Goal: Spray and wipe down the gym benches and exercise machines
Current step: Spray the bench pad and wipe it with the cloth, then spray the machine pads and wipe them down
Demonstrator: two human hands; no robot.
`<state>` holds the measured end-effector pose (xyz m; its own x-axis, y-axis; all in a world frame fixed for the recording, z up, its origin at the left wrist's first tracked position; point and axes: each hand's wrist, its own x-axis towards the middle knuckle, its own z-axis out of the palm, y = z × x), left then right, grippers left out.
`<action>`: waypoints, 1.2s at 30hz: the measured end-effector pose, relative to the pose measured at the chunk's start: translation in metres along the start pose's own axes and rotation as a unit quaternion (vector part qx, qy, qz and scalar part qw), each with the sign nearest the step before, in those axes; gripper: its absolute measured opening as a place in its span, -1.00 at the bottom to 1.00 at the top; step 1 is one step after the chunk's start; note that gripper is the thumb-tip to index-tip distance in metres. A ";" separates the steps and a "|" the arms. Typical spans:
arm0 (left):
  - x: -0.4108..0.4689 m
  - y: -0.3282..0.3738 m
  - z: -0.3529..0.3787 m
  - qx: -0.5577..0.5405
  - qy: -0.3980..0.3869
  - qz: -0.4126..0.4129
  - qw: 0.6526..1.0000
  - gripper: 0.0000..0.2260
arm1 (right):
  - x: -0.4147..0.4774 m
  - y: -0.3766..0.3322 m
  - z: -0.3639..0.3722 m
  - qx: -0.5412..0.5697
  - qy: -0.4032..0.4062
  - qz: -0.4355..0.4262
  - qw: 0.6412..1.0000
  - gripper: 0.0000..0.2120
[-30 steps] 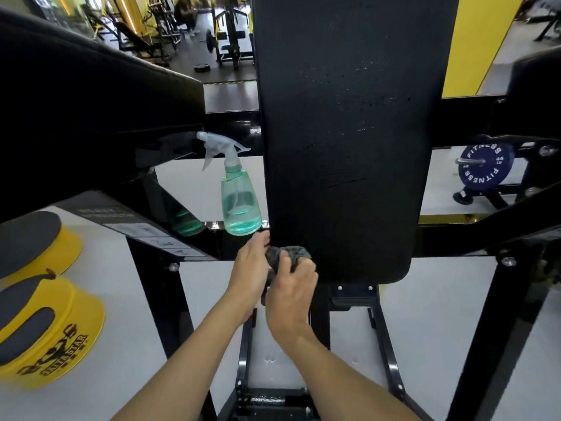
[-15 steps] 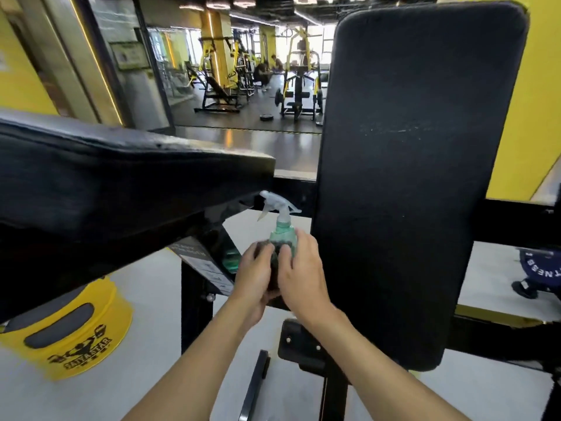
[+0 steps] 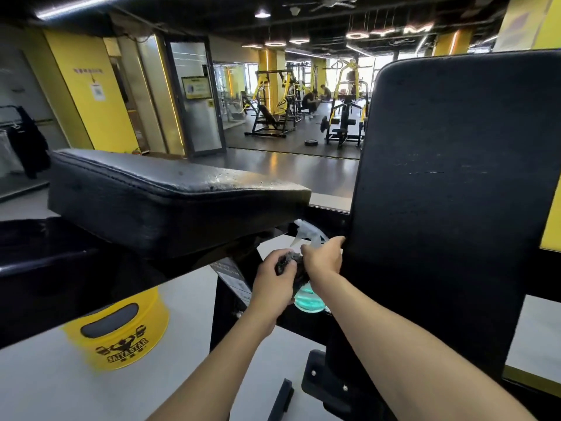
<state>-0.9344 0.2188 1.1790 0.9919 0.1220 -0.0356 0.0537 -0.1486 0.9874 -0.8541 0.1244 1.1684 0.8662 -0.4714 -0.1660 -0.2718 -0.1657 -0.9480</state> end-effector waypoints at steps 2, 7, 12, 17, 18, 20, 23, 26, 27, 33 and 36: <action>0.000 0.000 -0.001 0.005 0.002 0.001 1.000 -0.80 | 0.001 0.003 0.003 -0.028 0.010 -0.040 0.999 -0.74; 0.003 0.005 -0.001 0.017 0.009 -0.007 1.000 -0.81 | -0.003 0.006 -0.005 -0.095 0.022 -0.134 0.986 -0.69; 0.006 0.014 -0.004 0.085 -0.017 0.052 0.995 -0.83 | -0.026 0.010 -0.025 -0.117 0.052 -0.175 0.976 -0.65; 0.005 0.026 -0.009 0.197 -0.063 0.117 0.971 -0.85 | -0.041 -0.005 -0.048 -0.042 0.079 -0.201 0.975 -0.67; 0.004 0.030 -0.010 0.214 -0.079 0.125 0.966 -0.74 | -0.044 -0.011 -0.056 -0.016 0.078 -0.218 0.973 -0.66; 0.001 0.038 -0.007 0.241 -0.095 0.134 0.956 -0.53 | -0.047 -0.025 -0.071 0.023 0.074 -0.254 0.964 -0.62; -0.002 0.057 0.002 0.241 -0.095 0.168 0.951 -0.38 | -0.051 -0.047 -0.092 0.094 0.051 -0.289 0.951 -0.59; -0.005 0.081 0.013 0.210 -0.113 0.196 0.951 -0.35 | -0.056 -0.067 -0.112 0.175 0.010 -0.285 0.943 -0.65; -0.008 0.088 0.015 0.204 -0.116 0.200 0.951 -0.41 | -0.056 -0.073 -0.118 0.195 -0.010 -0.279 0.940 -0.66; -0.019 0.122 0.024 0.183 -0.082 0.252 0.947 -0.49 | -0.056 -0.111 -0.147 0.149 -0.190 -0.287 0.927 -0.89; -0.021 0.143 0.021 0.171 -0.088 0.293 0.937 -0.43 | -0.054 -0.134 -0.158 0.099 -0.234 -0.274 0.928 -0.71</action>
<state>-0.9448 0.1749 1.3174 0.8649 -0.2380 0.4420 -0.5015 -0.4482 0.7400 -0.9307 0.0355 1.3476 0.9513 0.0711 0.3000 0.3054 -0.0857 -0.9483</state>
